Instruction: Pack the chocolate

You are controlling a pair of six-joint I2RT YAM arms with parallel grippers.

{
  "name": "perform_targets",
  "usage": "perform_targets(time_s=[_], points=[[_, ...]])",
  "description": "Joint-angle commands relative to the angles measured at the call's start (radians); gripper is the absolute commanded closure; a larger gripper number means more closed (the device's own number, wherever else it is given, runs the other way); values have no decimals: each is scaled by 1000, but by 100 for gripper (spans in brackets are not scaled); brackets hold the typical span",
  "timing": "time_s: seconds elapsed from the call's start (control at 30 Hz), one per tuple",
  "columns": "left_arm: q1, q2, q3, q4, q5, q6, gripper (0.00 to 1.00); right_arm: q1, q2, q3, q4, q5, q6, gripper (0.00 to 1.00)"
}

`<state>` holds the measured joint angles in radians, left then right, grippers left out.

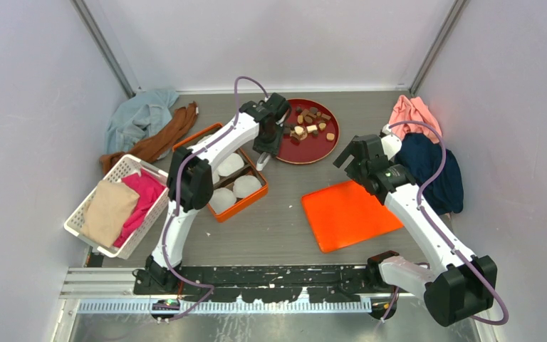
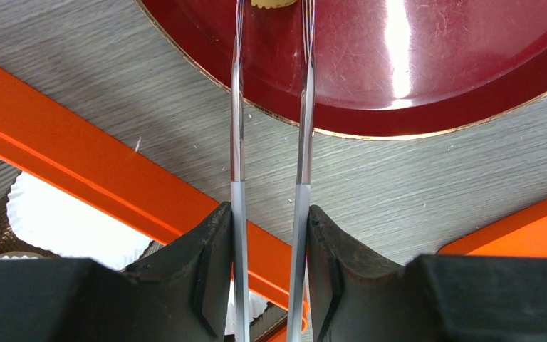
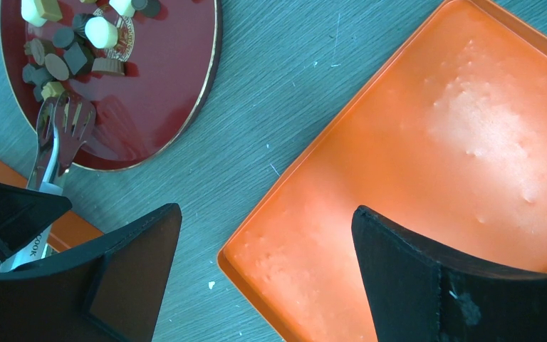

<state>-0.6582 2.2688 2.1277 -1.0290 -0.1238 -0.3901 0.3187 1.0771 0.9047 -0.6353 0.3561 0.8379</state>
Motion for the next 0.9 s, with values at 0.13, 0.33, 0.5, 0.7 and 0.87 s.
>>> perform_targets(time_s=[0.13, 0.33, 0.5, 0.7, 0.87], points=[[5, -159, 15, 2, -31, 2, 73, -4, -18, 10, 15, 18, 3, 5], [22, -303, -66, 0, -91, 17, 73, -3, -6, 10, 28, 8, 3, 5], [96, -453, -224, 9, -99, 10, 73, -3, 9, 10, 45, -8, 3, 5], [262, -642, -436, 21, -99, -4, 72, -3, 22, 10, 68, -22, -2, 5], [396, -683, -550, 33, -82, -3, 72, -4, 38, 10, 79, -37, -4, 5]])
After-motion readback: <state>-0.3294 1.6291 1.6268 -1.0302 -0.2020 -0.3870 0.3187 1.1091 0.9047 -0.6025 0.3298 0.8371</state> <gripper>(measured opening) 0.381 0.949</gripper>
